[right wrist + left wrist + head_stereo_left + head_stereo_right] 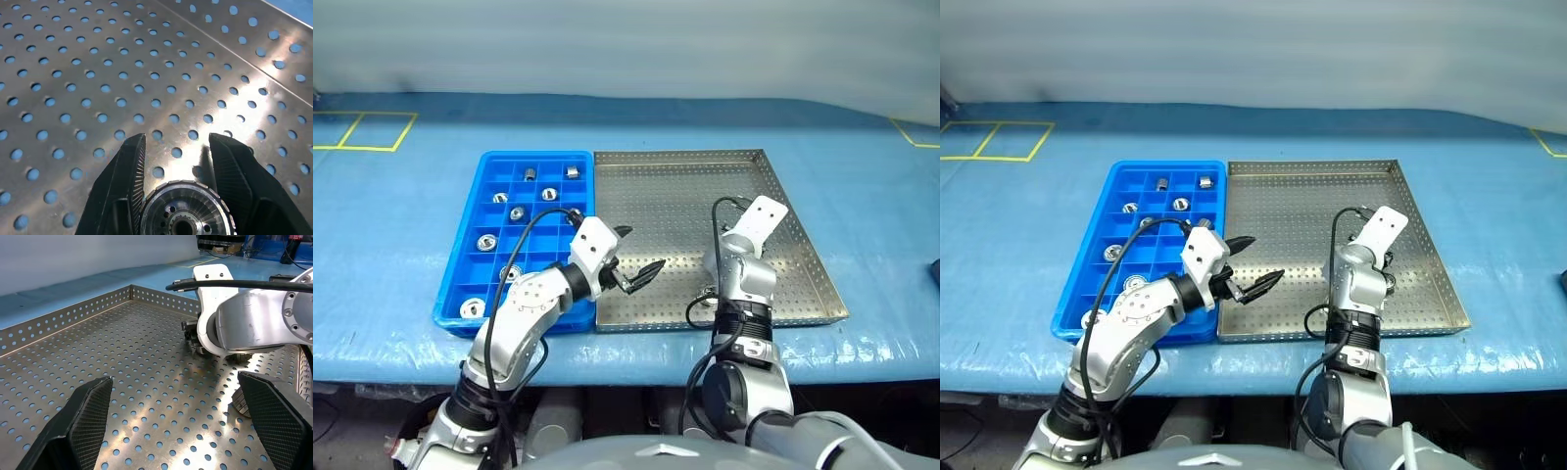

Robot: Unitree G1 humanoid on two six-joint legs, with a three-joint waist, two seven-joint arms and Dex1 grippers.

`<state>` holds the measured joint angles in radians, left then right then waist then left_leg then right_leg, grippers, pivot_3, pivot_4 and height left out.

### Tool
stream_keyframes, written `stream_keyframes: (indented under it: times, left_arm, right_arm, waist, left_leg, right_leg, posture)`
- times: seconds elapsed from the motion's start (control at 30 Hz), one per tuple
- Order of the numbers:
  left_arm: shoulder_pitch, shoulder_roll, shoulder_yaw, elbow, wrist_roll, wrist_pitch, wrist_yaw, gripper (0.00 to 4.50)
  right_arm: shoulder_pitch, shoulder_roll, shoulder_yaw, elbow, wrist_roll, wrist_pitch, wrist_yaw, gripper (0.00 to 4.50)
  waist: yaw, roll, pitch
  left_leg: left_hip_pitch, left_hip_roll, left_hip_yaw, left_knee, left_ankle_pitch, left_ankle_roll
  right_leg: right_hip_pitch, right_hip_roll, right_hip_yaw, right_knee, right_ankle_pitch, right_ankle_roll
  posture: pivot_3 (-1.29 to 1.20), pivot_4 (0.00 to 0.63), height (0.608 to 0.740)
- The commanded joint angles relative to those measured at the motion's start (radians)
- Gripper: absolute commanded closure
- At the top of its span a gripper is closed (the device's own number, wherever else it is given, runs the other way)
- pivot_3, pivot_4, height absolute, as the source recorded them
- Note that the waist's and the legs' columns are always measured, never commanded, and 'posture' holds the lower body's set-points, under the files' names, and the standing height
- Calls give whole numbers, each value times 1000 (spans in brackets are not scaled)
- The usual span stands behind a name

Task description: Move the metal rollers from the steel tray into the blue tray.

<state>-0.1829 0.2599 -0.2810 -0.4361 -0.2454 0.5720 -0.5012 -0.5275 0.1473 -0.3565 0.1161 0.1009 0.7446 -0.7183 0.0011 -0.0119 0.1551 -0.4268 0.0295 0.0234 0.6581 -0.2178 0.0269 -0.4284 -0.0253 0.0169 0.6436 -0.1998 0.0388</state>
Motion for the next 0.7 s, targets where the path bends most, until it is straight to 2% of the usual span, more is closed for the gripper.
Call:
stream_keyframes:
  times: [0.03,0.3,0.43,0.7]
  left_arm:
    - [-22,-12,28,-22,9,-50,22,0]
    - [-39,-6,93,1,47,-101,87,0]
    - [-35,18,153,-8,57,-128,102,0]
    - [30,78,293,-62,27,-102,123,0]
  right_arm:
    - [20,-20,146,-209,-3,57,137,2780]
    - [99,-205,335,-510,23,216,448,2780]
    - [114,-313,433,-591,20,211,590,2780]
    - [47,-326,528,-586,50,278,739,2780]
  waist:
    - [-9,3,2]
    - [-5,4,2]
    - [-3,3,3]
    - [19,3,3]
  left_leg:
    - [0,0,1,0,0,0]
    - [-1,-1,0,-2,0,0]
    - [-2,-1,0,-2,0,0]
    - [-1,-1,0,-2,0,0]
  right_leg:
    - [-1,0,1,0,0,0]
    - [-1,0,0,-1,0,1]
    - [-2,0,0,-1,0,1]
    - [-2,1,-1,-1,0,0]
  posture:
    - [93,150,740]
    - [120,150,740]
    - [149,150,740]
    - [224,150,740]
